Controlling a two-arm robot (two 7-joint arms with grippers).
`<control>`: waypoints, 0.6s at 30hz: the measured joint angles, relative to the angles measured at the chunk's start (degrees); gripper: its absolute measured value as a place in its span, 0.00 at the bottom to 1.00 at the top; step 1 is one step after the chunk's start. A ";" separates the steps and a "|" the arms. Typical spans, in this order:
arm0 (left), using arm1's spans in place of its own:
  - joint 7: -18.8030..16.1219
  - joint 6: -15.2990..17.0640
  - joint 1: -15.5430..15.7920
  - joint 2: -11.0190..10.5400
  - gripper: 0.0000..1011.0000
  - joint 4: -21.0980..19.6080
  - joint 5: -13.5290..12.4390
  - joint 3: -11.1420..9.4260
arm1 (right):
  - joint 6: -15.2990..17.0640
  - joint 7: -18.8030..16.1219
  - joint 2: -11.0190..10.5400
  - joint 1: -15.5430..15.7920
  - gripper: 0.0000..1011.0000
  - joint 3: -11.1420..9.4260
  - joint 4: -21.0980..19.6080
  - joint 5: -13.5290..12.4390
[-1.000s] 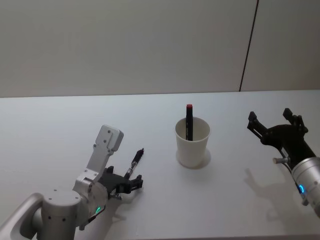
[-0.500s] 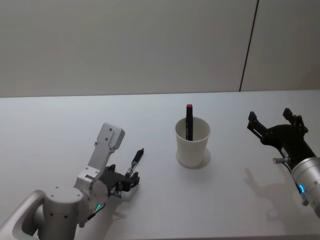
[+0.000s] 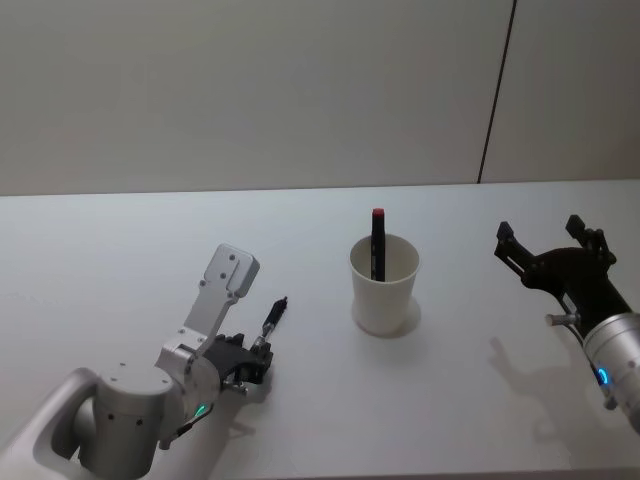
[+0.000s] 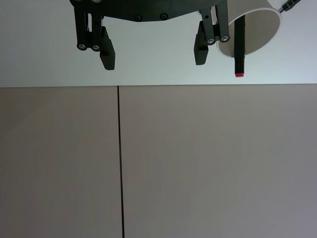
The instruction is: Place the pen into the pen holder.
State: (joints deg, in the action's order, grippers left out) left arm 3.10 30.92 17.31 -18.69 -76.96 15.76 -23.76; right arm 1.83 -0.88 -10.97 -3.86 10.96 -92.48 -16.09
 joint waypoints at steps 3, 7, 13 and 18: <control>0.25 0.41 0.18 0.13 0.38 0.19 -0.44 -0.05 | 0.00 0.00 0.00 0.00 0.99 0.00 0.00 0.00; 0.38 0.91 0.29 0.26 0.35 0.26 -1.07 -0.09 | 0.00 0.00 0.00 0.00 0.99 0.00 0.00 0.00; 0.33 1.20 0.23 0.33 0.31 0.05 -1.66 -0.10 | 0.00 0.00 0.00 0.00 0.99 0.00 0.00 0.00; -0.18 1.38 -0.04 0.34 0.25 -0.60 -2.19 -0.11 | 0.00 0.00 0.00 0.00 0.99 0.00 0.00 0.00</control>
State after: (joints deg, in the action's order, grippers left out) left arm 2.91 32.30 17.27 -18.35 -77.56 13.57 -23.87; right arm 1.83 -0.88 -10.97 -3.86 10.96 -92.48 -16.09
